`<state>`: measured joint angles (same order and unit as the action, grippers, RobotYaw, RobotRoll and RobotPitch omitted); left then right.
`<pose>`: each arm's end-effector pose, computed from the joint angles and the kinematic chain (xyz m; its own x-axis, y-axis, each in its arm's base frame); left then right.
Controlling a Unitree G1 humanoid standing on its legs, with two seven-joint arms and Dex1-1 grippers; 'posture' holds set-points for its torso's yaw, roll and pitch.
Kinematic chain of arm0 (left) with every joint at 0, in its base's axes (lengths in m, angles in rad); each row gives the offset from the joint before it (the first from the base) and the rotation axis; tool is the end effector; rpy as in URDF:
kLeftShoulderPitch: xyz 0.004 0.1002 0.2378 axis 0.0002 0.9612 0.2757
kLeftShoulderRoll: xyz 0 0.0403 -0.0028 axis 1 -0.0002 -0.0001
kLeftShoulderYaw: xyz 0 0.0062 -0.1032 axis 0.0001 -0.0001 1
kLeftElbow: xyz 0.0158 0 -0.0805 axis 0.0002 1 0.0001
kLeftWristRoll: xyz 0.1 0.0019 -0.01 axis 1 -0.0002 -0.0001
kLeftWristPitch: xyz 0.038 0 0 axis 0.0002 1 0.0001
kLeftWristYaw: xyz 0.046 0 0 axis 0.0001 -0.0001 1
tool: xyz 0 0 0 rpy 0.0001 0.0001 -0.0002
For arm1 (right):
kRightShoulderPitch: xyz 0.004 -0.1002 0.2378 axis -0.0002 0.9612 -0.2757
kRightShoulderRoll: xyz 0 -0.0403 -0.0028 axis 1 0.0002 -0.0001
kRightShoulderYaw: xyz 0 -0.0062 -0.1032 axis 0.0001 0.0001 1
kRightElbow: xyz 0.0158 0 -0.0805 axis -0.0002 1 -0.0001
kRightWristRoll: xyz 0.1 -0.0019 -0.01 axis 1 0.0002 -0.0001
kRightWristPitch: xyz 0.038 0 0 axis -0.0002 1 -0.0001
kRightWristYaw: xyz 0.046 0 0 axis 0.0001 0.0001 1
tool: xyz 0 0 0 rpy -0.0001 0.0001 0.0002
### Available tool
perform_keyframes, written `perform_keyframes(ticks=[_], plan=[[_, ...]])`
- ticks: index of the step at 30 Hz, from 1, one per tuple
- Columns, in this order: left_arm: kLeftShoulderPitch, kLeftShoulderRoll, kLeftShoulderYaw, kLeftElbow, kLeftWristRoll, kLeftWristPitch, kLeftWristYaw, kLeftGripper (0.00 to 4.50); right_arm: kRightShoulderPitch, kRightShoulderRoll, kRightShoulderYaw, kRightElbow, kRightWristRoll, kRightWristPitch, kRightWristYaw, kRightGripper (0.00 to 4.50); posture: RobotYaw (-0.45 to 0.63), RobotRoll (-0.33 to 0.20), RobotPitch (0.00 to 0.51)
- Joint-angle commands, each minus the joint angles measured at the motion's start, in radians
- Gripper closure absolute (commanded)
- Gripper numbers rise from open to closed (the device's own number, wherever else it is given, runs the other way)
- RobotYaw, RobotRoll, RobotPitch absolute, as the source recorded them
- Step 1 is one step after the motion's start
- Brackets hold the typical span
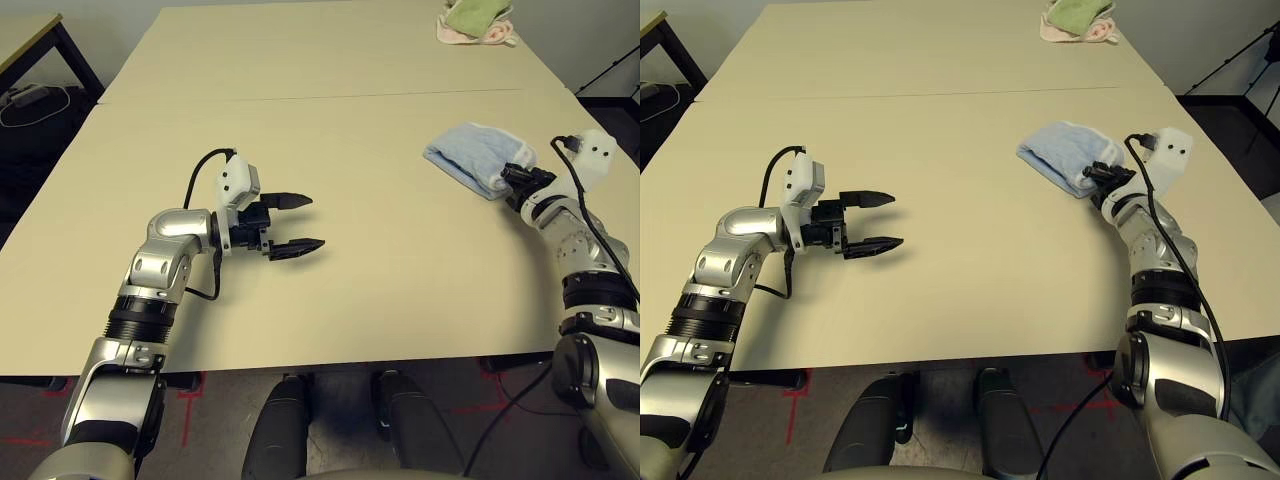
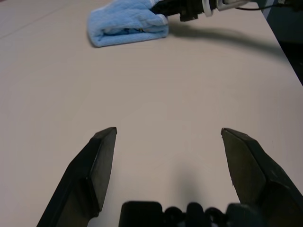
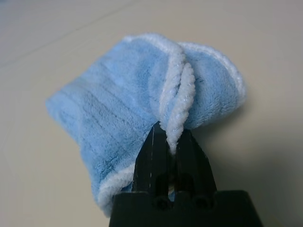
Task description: Fold the towel and set it aside.
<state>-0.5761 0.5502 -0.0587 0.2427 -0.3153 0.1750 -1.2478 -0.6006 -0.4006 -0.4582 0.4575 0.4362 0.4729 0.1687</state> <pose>0.2995 0.2242 0.1614 0.3104 -0.9336 -0.1790 0.9385 0.2710 0.2139 0.2924 -0.2823 0.1277 0.9857 -0.1005 -0.1350 0.1425 0.9251 0.3521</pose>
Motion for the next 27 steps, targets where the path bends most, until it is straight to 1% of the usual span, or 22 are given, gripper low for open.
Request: perform_keyframes(ticks=[1,5,8,11,15,22,27], plan=[[0.009,0.003,-0.012,-0.005,0.003,-0.002,-0.005,0.0,0.092,0.025,-0.038,-0.161,0.049,0.102,-0.059,4.49,0.01,0.0,0.128],[-0.003,0.002,-0.014,0.011,0.006,-0.007,-0.009,0.0,0.158,0.056,-0.051,-0.278,0.08,0.164,-0.1,4.49,0.0,0.0,0.126],[-0.013,-0.003,-0.017,0.02,0.008,-0.009,-0.009,0.0,0.175,0.089,-0.063,-0.325,0.103,0.191,-0.141,4.49,-0.01,0.0,0.126],[-0.017,-0.006,-0.018,0.026,0.009,-0.013,-0.009,0.0,0.155,0.127,-0.079,-0.324,0.116,0.183,-0.189,4.49,-0.01,0.0,0.124],[-0.014,-0.008,-0.017,0.024,0.008,-0.015,-0.006,0.0,0.099,0.169,-0.116,-0.286,0.142,0.159,-0.251,4.49,0.0,0.0,0.122],[0.005,-0.004,-0.01,0.004,0.005,-0.01,0.002,0.0,0.023,0.214,-0.167,-0.211,0.179,0.109,-0.32,4.49,0.02,0.0,0.118],[0.009,-0.001,-0.008,0.0,0.005,-0.008,0.004,0.0,0.009,0.209,-0.135,-0.171,0.173,0.114,-0.307,4.49,0.02,0.0,0.116]])
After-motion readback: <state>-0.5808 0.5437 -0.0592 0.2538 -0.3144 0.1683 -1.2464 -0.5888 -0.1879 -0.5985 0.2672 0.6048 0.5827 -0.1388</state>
